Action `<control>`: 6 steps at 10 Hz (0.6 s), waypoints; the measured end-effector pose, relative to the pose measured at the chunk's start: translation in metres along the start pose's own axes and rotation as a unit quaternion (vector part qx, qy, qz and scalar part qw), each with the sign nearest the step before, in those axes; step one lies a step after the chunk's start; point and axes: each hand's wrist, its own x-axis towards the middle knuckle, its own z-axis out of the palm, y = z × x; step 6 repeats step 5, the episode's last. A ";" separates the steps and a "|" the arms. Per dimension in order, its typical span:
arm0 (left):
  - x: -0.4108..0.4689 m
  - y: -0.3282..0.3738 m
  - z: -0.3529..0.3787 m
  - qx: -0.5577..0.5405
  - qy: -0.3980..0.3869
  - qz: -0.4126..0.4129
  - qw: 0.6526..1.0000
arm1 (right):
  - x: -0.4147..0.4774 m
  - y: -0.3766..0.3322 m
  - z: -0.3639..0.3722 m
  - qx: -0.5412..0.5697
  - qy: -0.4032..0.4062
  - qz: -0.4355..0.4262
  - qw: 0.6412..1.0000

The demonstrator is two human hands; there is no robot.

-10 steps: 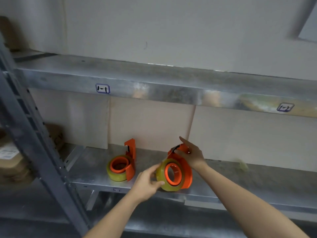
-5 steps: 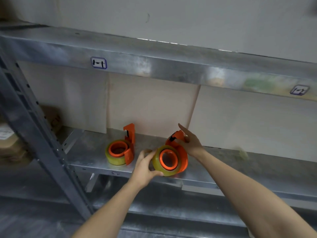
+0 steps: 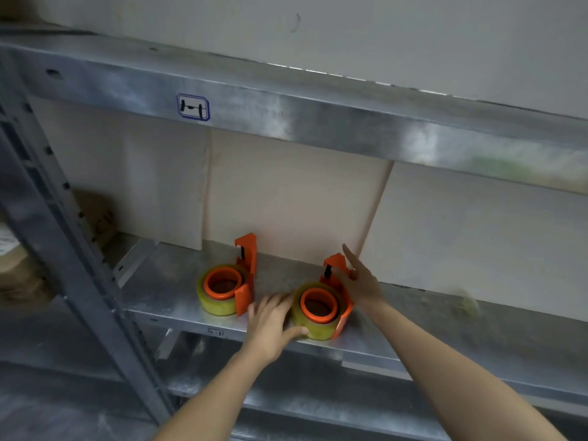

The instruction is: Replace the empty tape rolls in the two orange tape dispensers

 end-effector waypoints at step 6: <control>-0.023 0.009 -0.058 -0.035 0.031 0.029 0.998 | -0.056 -0.029 -0.028 0.029 0.067 0.004 0.997</control>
